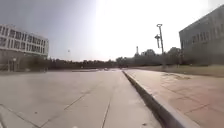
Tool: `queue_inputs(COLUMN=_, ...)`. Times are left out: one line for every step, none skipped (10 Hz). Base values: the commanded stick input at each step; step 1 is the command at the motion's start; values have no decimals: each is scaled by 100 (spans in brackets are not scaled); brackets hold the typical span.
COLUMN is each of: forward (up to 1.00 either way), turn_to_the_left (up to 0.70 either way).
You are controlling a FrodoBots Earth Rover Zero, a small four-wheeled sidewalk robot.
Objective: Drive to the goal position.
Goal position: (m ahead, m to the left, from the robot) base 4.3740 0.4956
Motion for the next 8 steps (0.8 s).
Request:
queue_inputs(forward=70, turn_to_the_left=-2)
queue_inputs(forward=70, turn_to_the_left=-2)
queue_inputs(forward=70, turn_to_the_left=-2)
queue_inputs(forward=70, turn_to_the_left=-2)
queue_inputs(forward=70, turn_to_the_left=-2)
queue_inputs(forward=70, turn_to_the_left=-2)
queue_inputs(forward=70, turn_to_the_left=-2)
queue_inputs(forward=70, turn_to_the_left=-2)
